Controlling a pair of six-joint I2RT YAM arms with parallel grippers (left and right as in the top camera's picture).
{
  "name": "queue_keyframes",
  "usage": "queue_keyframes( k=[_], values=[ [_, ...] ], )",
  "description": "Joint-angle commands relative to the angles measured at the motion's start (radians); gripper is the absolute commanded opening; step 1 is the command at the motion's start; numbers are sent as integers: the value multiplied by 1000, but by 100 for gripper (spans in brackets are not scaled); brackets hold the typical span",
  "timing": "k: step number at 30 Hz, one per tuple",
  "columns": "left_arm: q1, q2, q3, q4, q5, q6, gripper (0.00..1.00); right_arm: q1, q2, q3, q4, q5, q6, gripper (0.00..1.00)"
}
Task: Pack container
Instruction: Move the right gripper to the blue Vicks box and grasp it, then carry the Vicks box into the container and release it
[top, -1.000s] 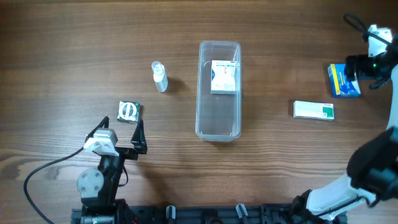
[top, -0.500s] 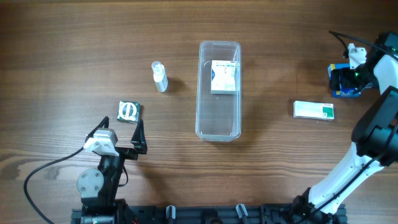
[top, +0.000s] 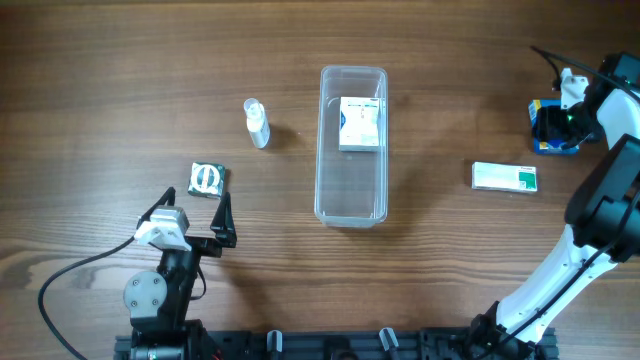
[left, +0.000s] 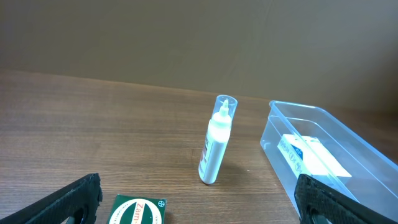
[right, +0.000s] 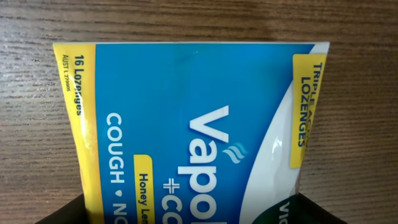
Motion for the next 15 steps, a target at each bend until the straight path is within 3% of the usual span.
queue_keyframes(
  k=[1, 7, 11, 15],
  values=[
    [9, 0, -5, -4, -5, 8, 100, 0, 17, 17, -18, 24, 69, 69],
    [9, 0, -5, -4, -5, 8, 100, 123, -200, 27, -49, -85, 146, 67],
    [9, 0, -5, -4, -5, 8, 100, 324, -406, 27, -119, -86, 238, 66],
    [9, 0, -5, -4, -5, 8, 100, 597, -515, 27, -174, -89, 469, 66]
  ],
)
